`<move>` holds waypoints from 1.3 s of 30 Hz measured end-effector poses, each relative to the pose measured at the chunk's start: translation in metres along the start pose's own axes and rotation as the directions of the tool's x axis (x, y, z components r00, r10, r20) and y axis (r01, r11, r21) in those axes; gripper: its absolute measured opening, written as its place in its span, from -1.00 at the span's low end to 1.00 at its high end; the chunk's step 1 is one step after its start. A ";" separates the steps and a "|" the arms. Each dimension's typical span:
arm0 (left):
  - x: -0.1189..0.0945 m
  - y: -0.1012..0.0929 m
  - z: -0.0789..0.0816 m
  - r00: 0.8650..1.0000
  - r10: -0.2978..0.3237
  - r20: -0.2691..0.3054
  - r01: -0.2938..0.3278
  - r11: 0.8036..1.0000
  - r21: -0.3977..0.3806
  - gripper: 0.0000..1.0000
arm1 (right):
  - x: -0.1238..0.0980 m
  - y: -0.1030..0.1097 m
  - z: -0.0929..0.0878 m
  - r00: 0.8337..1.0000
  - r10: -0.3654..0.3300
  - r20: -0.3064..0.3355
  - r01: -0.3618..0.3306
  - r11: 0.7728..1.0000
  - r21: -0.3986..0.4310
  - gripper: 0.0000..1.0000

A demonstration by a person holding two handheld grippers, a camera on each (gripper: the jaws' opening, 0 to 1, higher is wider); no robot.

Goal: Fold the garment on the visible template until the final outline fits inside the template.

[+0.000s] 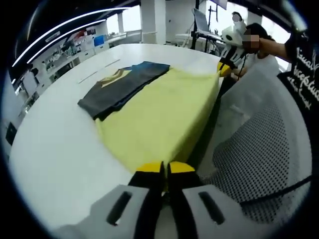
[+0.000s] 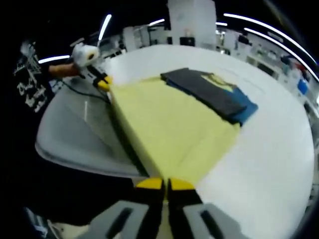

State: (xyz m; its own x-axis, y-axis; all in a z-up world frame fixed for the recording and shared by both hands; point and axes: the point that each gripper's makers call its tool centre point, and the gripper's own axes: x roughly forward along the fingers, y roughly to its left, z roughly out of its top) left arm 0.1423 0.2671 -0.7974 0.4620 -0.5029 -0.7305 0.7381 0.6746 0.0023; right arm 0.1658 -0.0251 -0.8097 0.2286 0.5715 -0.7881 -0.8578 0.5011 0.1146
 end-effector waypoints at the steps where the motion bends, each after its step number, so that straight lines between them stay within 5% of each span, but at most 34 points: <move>1: 0.000 -0.001 0.000 1.000 -0.002 -0.002 0.002 1.000 -0.001 -1.00 | 0.000 -0.001 0.000 1.000 0.001 0.000 -0.001 1.000 0.000 -1.00; 18: -0.015 -0.021 -0.005 0.996 -0.076 -0.051 0.075 0.997 -0.030 -1.00 | -0.013 0.016 -0.007 0.996 0.050 -0.077 -0.054 0.997 -0.052 -1.00; 25: -0.020 -0.015 -0.001 0.995 -0.082 -0.051 0.081 0.997 -0.018 -1.00 | -0.016 0.013 0.000 0.997 0.039 -0.073 -0.045 0.996 -0.073 -1.00; 39: -0.026 0.015 0.037 1.000 -0.014 0.006 0.014 0.998 0.058 -1.00 | -0.027 -0.012 0.033 0.999 -0.042 -0.002 0.041 0.993 -0.110 -1.00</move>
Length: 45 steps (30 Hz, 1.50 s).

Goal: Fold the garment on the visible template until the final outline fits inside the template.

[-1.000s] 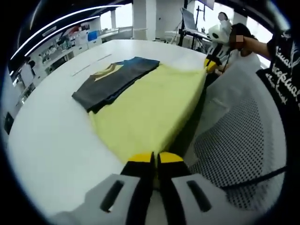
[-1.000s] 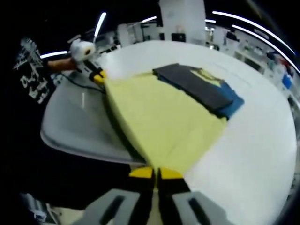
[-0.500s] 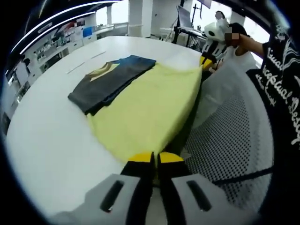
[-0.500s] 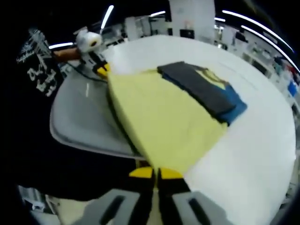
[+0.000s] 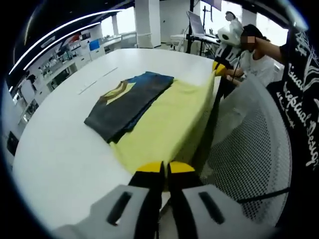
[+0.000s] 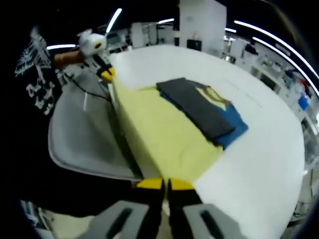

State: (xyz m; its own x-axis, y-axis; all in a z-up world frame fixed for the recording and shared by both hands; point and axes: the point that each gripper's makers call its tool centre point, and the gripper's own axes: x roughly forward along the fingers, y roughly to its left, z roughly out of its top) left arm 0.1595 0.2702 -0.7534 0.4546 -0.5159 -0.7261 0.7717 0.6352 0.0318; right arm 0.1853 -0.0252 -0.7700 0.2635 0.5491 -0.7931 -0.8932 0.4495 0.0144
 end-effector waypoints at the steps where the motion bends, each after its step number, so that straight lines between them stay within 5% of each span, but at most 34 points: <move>1: 0.000 0.003 0.002 1.000 0.003 0.002 -0.003 1.000 0.004 -1.00 | 0.000 -0.003 0.003 1.000 -0.005 0.004 0.005 1.000 -0.003 -1.00; 28: 0.006 0.075 0.078 0.995 0.057 0.082 -0.066 0.992 0.110 -1.00 | -0.008 -0.076 0.060 0.990 -0.126 0.063 0.131 0.988 -0.085 -1.00; 45: 0.018 0.126 0.110 0.981 0.130 0.141 -0.140 0.988 0.064 -1.00 | -0.007 -0.131 0.107 0.971 -0.204 0.128 0.220 0.968 -0.121 -1.00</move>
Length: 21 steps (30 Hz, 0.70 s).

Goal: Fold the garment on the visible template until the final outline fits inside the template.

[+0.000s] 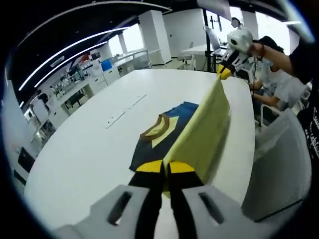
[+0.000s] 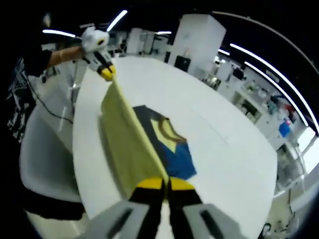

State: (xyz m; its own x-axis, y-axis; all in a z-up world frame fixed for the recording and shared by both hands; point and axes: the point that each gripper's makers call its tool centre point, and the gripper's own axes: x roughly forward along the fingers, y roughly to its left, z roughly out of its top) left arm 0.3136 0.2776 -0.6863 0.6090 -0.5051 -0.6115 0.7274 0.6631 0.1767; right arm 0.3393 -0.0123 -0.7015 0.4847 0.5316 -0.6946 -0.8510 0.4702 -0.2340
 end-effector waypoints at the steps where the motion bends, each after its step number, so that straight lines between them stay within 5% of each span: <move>1: 0.001 0.002 0.002 1.000 0.006 0.005 -0.006 1.000 0.011 -1.00 | 0.002 -0.003 0.002 1.000 -0.006 0.002 0.006 1.000 -0.001 -1.00; 21: 0.033 0.061 0.027 0.994 0.081 0.072 -0.078 0.996 -0.035 -1.00 | 0.036 -0.062 0.022 0.988 -0.154 -0.007 0.153 0.988 -0.019 -1.00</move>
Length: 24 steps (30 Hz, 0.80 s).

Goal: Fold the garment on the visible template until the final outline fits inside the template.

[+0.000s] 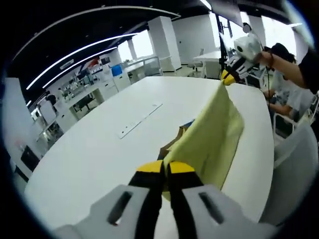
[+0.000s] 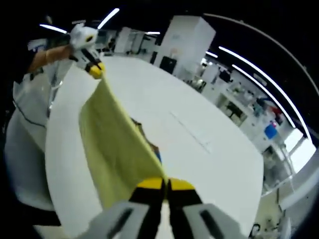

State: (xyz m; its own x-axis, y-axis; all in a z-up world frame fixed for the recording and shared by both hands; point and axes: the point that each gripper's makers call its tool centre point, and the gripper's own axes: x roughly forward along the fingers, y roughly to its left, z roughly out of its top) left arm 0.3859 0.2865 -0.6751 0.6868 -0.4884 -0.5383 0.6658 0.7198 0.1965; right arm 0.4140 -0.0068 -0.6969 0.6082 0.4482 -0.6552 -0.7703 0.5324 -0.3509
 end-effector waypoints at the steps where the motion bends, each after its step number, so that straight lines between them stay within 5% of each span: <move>1: 0.005 0.007 -0.001 1.000 0.004 0.004 -0.004 1.000 -0.010 -1.00 | 0.002 -0.001 0.000 1.000 -0.002 -0.002 0.002 1.000 -0.004 -1.00; 11: 0.038 0.026 -0.012 0.999 0.029 -0.021 -0.030 0.999 -0.043 -1.00 | 0.041 -0.020 -0.010 0.998 -0.025 -0.062 0.026 1.000 0.011 -1.00; 14: 0.050 0.028 -0.015 1.000 0.014 -0.012 -0.015 0.993 -0.121 -1.00 | 0.054 -0.023 -0.018 0.995 -0.031 -0.095 0.031 1.000 0.003 -1.00; 24: 0.090 0.043 -0.051 0.995 -0.017 -0.095 0.001 0.984 -0.175 -1.00 | 0.098 -0.021 -0.039 0.987 0.005 -0.160 -0.005 1.000 0.000 -1.00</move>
State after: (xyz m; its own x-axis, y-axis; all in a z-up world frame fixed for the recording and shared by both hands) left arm 0.4614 0.2981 -0.7569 0.6445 -0.4519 -0.6168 0.6047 0.7949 0.0494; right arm 0.4821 -0.0025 -0.7798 0.5657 0.3302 -0.7556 -0.7735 0.5302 -0.3474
